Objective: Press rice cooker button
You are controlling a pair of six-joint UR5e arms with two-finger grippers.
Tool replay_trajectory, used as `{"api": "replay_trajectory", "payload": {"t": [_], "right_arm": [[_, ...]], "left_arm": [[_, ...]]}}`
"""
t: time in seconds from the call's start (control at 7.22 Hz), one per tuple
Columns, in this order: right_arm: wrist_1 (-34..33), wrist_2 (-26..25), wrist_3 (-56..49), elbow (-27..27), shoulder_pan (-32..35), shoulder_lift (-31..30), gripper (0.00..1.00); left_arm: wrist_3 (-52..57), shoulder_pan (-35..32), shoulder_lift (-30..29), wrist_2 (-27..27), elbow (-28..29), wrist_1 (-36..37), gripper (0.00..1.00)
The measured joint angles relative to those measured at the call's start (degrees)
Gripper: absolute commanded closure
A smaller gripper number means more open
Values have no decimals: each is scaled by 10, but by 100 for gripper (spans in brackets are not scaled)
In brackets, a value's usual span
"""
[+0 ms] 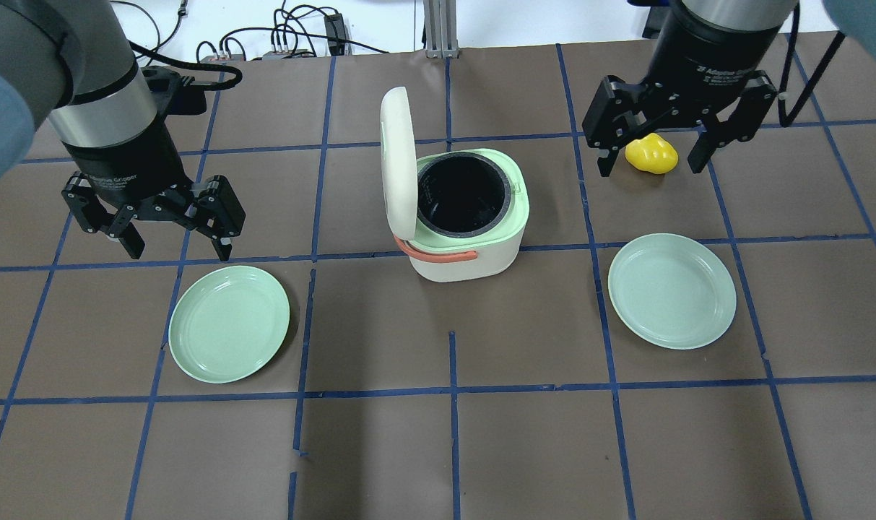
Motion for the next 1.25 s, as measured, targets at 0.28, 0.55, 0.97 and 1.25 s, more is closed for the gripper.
{"api": "replay_trajectory", "payload": {"t": [0.28,0.55,0.97,1.25], "right_arm": [[-26,12,3,-6,-6,1,0],[-36,13,12,-29,21,18,0],[-47,11,10,-53,33,45,0],[-48,7,9,-66,33,59,0]], "left_arm": [[0,0,0,0,0,0,0],[0,0,0,0,0,0,0],[0,0,0,0,0,0,0],[0,0,0,0,0,0,0]]}}
